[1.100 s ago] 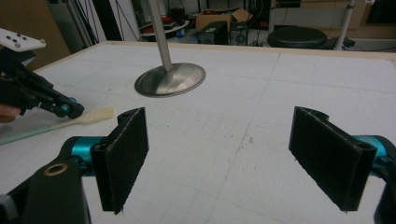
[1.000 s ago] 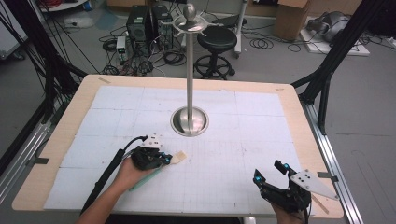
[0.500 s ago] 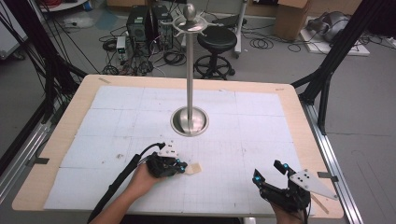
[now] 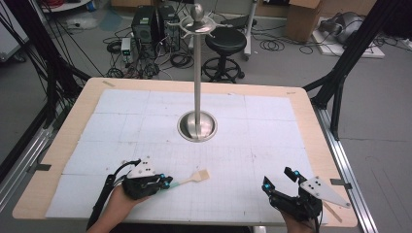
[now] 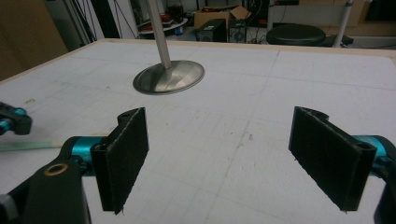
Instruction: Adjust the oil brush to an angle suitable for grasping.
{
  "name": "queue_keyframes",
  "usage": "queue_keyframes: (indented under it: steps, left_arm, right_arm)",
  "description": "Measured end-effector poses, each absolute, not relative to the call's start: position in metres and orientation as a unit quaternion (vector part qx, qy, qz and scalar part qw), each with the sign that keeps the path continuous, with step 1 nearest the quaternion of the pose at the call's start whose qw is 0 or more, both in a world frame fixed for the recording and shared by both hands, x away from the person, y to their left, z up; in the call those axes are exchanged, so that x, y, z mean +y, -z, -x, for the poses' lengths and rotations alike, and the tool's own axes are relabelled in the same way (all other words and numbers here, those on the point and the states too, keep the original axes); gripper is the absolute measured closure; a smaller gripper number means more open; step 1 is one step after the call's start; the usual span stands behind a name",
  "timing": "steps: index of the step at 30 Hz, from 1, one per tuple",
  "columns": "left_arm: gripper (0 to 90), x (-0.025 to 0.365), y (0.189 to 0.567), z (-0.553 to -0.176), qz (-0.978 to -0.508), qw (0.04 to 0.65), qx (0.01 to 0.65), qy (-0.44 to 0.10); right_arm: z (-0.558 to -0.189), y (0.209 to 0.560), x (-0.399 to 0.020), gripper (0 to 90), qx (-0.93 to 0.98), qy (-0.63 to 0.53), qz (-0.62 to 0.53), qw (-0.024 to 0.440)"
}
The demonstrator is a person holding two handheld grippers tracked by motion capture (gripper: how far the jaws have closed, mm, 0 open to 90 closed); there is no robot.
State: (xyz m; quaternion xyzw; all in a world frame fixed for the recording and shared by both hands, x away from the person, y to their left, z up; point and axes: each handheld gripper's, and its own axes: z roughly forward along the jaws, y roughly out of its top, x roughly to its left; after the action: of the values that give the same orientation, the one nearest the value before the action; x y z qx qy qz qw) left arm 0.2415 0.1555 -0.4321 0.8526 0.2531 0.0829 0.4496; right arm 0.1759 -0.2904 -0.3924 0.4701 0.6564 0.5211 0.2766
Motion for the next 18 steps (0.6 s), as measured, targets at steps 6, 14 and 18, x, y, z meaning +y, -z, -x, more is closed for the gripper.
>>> queue_keyframes:
  steps: [6,14,18]
  left_arm:
    - [89.6,0.173,0.437,-0.225,-0.851,0.455,0.256,-0.064]
    - [89.6,0.174,0.443,-0.217,-0.853,0.450,0.261,-0.050]
    - [89.6,0.178,0.448,-0.222,-0.856,0.431,0.280,-0.059]
  right_arm:
    - [-0.176,0.393,-0.288,19.0,0.664,-0.512,-0.467,0.282]
    - [-0.175,0.392,-0.292,19.1,0.654,-0.522,-0.471,0.281]
    - [-0.174,0.392,-0.293,19.5,0.650,-0.526,-0.474,0.276]
